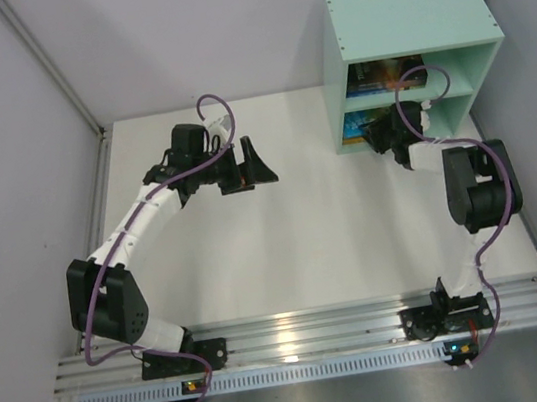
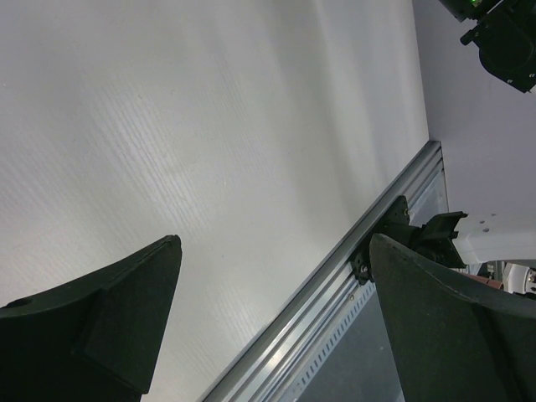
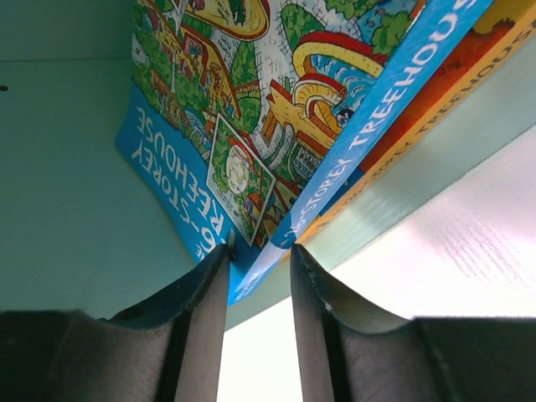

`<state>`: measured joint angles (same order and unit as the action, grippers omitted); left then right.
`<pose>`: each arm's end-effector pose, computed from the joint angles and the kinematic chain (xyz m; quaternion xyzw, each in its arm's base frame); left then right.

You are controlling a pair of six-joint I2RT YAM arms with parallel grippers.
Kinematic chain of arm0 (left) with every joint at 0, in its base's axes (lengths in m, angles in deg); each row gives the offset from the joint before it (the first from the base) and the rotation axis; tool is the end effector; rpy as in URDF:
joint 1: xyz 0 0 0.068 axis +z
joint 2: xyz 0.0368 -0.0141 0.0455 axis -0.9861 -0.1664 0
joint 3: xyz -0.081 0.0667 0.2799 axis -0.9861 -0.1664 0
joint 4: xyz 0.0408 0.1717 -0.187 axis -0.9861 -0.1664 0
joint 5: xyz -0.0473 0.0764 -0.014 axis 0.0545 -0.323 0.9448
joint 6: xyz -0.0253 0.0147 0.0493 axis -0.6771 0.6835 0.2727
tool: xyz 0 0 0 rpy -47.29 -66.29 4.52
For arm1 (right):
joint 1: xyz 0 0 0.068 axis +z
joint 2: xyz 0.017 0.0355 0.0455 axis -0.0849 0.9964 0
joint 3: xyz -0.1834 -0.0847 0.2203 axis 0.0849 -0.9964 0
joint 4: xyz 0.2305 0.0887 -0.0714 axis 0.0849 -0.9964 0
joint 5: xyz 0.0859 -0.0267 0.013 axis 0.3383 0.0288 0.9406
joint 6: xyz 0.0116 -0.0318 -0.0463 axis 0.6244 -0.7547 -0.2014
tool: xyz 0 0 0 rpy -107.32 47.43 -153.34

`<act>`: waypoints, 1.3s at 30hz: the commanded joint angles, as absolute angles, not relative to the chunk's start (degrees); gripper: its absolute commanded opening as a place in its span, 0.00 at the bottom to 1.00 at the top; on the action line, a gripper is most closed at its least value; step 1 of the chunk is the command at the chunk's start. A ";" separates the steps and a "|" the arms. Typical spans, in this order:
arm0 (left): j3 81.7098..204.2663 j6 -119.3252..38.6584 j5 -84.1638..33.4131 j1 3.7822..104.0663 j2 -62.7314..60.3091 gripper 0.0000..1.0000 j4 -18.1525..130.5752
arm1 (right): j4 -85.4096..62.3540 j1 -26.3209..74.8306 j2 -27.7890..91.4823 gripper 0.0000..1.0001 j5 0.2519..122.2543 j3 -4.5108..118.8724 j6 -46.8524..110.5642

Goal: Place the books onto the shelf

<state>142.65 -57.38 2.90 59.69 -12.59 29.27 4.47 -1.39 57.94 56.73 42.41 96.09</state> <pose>0.3033 -0.1406 0.3317 0.0735 0.8670 -0.4261 0.2475 0.4126 0.0273 0.2003 0.4724 0.7303 0.3173 0.3779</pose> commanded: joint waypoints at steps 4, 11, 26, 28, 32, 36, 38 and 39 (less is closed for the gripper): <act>142.98 -57.05 2.93 59.51 -13.25 0.99 30.90 | 11.48 -1.01 58.96 0.27 57.13 47.55 93.95; 143.06 -57.32 3.02 59.42 -13.43 0.99 30.99 | 11.65 0.14 60.01 0.23 57.22 47.99 94.30; 142.89 -57.14 2.84 59.42 -12.99 0.99 30.90 | 11.57 2.25 59.22 0.23 55.81 46.85 95.97; 142.98 -56.88 2.58 59.42 -12.73 0.99 30.55 | 11.31 2.07 58.70 0.25 55.81 46.59 95.36; 143.15 -56.26 1.96 59.42 -12.20 0.99 29.76 | 9.46 1.28 56.50 0.32 55.46 47.02 92.02; 143.24 -56.35 1.52 59.51 -10.88 0.99 29.50 | 6.48 0.23 50.98 0.41 55.20 46.94 86.67; 144.12 -56.09 0.56 59.42 -10.09 0.99 29.06 | 5.60 -0.47 48.78 0.43 55.11 46.32 84.99; 144.99 -55.91 0.20 59.50 -9.66 0.99 28.80 | 4.55 -0.83 46.24 0.43 55.11 45.89 84.11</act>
